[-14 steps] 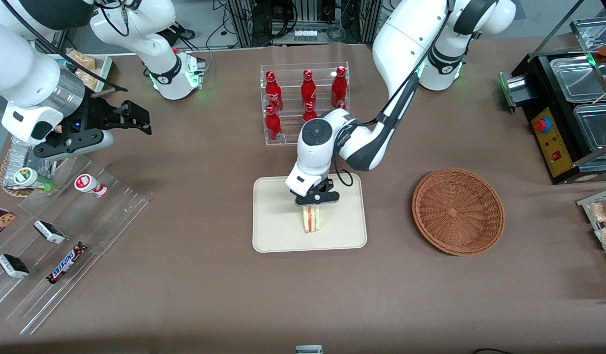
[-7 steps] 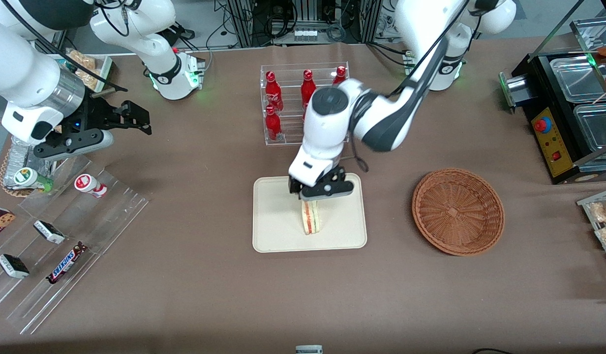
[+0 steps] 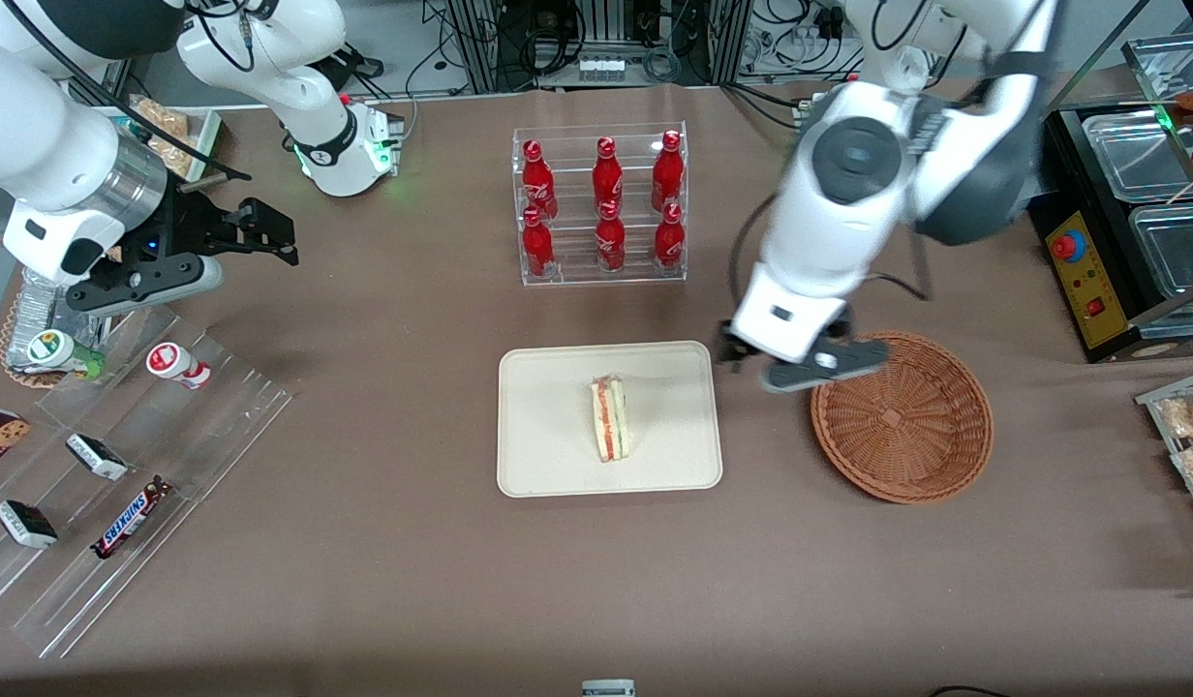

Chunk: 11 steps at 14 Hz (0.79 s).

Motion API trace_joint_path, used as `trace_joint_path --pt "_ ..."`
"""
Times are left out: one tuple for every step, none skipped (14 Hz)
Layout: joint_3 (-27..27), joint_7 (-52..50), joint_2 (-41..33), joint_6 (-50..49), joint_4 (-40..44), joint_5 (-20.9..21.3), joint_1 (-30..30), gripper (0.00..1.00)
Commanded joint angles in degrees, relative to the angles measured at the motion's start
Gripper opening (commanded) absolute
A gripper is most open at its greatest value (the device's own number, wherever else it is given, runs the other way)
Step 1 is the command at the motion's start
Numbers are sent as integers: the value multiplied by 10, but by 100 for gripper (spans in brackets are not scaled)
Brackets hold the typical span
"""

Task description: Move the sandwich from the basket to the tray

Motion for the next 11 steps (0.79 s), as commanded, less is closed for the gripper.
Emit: trace_joint_path --pt "-7 101 -39 -48 -19 -11 69 100" --pt "-7 124 -48 -60 -21 -11 91 100" --pt "-6 152 -61 -73 -21 -10 112 100" --pt "-6 174 -72 -86 -22 -10 126 100" --pt "-6 197 -84 -102 -22 -10 144 100" --pt "-6 216 -96 -119 -23 -11 155 100" --pt "-6 234 -112 -137 -29 -10 160 100" --pt "-6 244 -132 -151 -38 -10 160 100" --pt "-5 250 -155 -156 -59 -10 160 100" --pt "-6 254 -182 -158 -78 -10 163 100" --pt "-7 254 -194 -158 -88 -10 172 100"
